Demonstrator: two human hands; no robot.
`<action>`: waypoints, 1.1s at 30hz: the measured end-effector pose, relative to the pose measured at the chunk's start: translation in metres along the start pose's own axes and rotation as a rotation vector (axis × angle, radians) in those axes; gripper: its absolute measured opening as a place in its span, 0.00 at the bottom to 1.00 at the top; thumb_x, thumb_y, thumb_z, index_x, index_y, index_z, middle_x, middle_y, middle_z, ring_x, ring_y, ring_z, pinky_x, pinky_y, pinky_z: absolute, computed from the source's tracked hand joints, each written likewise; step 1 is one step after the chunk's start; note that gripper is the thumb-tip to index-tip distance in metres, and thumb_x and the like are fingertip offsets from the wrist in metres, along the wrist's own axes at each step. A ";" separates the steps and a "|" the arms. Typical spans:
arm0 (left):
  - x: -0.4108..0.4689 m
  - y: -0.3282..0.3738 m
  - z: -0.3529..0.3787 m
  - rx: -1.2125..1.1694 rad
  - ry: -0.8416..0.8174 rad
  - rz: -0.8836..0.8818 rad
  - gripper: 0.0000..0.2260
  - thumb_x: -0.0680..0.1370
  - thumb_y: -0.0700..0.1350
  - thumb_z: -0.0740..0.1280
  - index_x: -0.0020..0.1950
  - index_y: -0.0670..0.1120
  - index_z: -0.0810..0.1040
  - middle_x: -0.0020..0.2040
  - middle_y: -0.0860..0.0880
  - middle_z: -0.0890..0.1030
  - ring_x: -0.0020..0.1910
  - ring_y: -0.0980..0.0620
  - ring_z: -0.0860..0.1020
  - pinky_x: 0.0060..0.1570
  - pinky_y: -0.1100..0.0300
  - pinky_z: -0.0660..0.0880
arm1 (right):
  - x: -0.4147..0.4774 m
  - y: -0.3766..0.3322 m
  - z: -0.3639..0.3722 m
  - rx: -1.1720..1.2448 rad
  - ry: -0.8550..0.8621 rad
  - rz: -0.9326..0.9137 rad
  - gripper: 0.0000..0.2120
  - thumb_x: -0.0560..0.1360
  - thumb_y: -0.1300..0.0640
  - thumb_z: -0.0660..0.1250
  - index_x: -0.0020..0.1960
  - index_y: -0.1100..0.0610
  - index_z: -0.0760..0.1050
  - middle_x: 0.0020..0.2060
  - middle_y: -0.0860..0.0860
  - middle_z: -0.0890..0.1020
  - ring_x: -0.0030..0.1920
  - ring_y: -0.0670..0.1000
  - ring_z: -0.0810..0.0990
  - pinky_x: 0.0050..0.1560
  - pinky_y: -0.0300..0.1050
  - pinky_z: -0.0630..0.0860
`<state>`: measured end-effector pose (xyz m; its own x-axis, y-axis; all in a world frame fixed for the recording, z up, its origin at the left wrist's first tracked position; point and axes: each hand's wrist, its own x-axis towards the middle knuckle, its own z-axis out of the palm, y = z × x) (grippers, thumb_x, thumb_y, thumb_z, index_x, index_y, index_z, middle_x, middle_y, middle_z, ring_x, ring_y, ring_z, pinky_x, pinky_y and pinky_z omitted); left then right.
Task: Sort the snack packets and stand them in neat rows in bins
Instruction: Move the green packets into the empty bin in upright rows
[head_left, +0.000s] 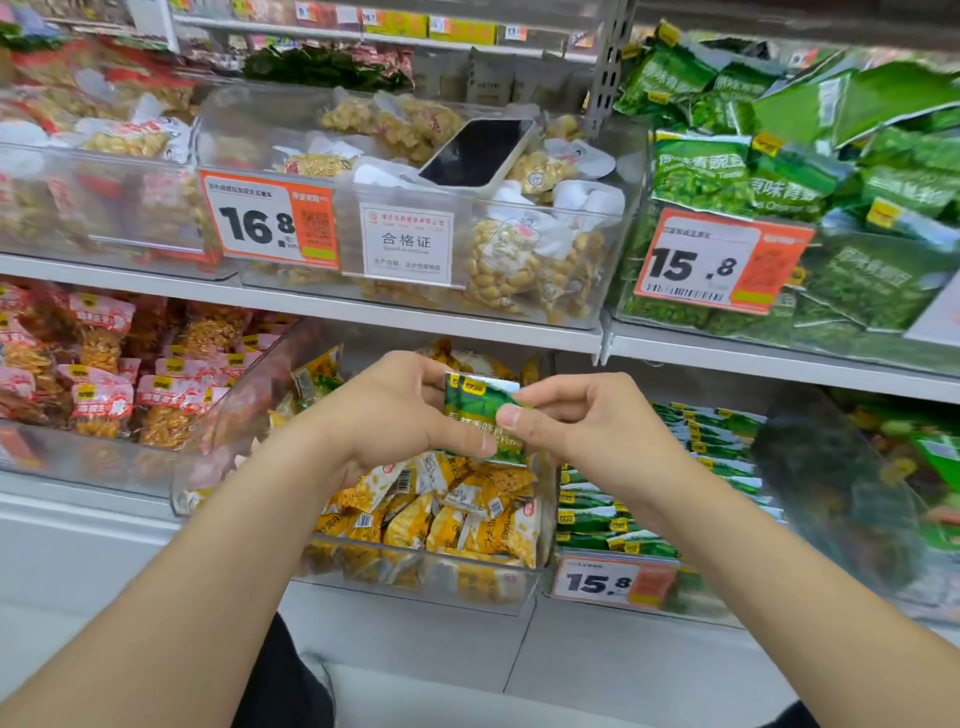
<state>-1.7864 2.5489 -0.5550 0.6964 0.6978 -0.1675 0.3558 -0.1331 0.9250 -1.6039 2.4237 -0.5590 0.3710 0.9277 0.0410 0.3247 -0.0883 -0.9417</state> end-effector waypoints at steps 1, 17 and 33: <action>0.000 0.001 0.003 0.022 0.005 0.002 0.28 0.64 0.41 0.87 0.62 0.45 0.84 0.52 0.48 0.89 0.54 0.49 0.87 0.65 0.47 0.79 | -0.001 0.001 -0.002 0.000 -0.013 0.005 0.12 0.72 0.50 0.81 0.52 0.55 0.86 0.40 0.53 0.89 0.40 0.53 0.87 0.46 0.49 0.83; -0.002 0.025 0.089 0.299 0.053 0.420 0.16 0.70 0.54 0.82 0.56 0.58 0.84 0.48 0.57 0.87 0.47 0.55 0.85 0.50 0.48 0.82 | -0.025 0.018 -0.067 -0.132 -0.061 -0.031 0.09 0.79 0.59 0.75 0.58 0.57 0.79 0.41 0.56 0.88 0.37 0.60 0.88 0.44 0.60 0.86; 0.067 0.058 0.234 0.524 0.062 0.463 0.21 0.66 0.63 0.77 0.56 0.59 0.79 0.37 0.58 0.77 0.44 0.51 0.77 0.41 0.55 0.69 | -0.056 0.095 -0.183 -0.344 0.237 -0.048 0.10 0.78 0.60 0.75 0.53 0.46 0.85 0.36 0.41 0.83 0.39 0.42 0.81 0.45 0.40 0.78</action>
<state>-1.5736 2.4230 -0.5925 0.8179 0.5241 0.2376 0.2958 -0.7371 0.6075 -1.4345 2.2967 -0.5896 0.5252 0.8283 0.1953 0.6033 -0.2005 -0.7719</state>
